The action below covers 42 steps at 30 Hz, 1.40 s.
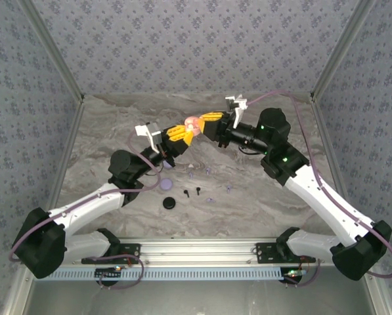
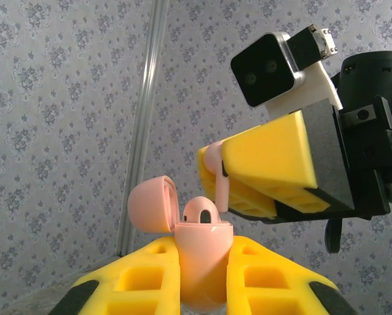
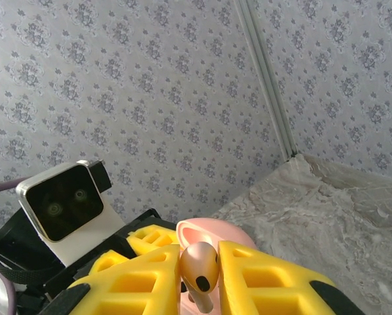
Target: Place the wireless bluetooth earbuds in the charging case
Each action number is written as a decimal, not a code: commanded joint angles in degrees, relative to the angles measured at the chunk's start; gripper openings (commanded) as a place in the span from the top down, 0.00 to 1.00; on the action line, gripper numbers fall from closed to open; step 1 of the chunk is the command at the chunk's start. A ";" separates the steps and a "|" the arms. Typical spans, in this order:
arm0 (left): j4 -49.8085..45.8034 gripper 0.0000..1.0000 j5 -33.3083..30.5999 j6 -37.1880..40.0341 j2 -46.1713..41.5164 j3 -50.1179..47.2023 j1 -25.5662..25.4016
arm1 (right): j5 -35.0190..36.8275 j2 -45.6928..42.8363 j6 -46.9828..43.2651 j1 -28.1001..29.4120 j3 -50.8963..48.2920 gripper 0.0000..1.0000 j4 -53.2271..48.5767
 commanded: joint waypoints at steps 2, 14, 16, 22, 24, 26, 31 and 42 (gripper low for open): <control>3.26 1.00 1.14 -0.68 -0.06 2.10 -0.35 | 0.27 0.93 -1.52 0.74 1.75 0.78 1.26; 3.33 1.00 0.96 -0.65 -0.15 1.98 -0.44 | -0.33 1.85 -0.74 1.01 1.74 0.78 1.18; 3.38 1.00 0.79 -0.50 -0.27 1.90 -0.51 | -0.50 1.81 -0.32 0.99 1.78 0.78 0.82; 3.96 1.00 0.35 -0.32 -0.47 1.59 -0.49 | -1.81 1.80 2.09 0.99 1.79 0.78 0.99; 4.02 1.00 0.21 -0.23 -0.62 1.51 -0.47 | -1.84 1.73 2.48 0.99 1.77 0.78 0.44; 4.08 1.00 0.17 -0.17 -0.87 1.39 -0.48 | -2.03 1.64 3.11 0.88 1.64 0.78 0.40; 4.07 1.00 -0.22 0.18 -1.32 0.94 -0.46 | -2.73 1.50 5.81 0.53 0.34 0.78 1.82; 3.85 1.00 -0.33 0.47 -1.31 0.66 -0.43 | -2.08 0.84 6.72 0.40 0.25 0.78 3.01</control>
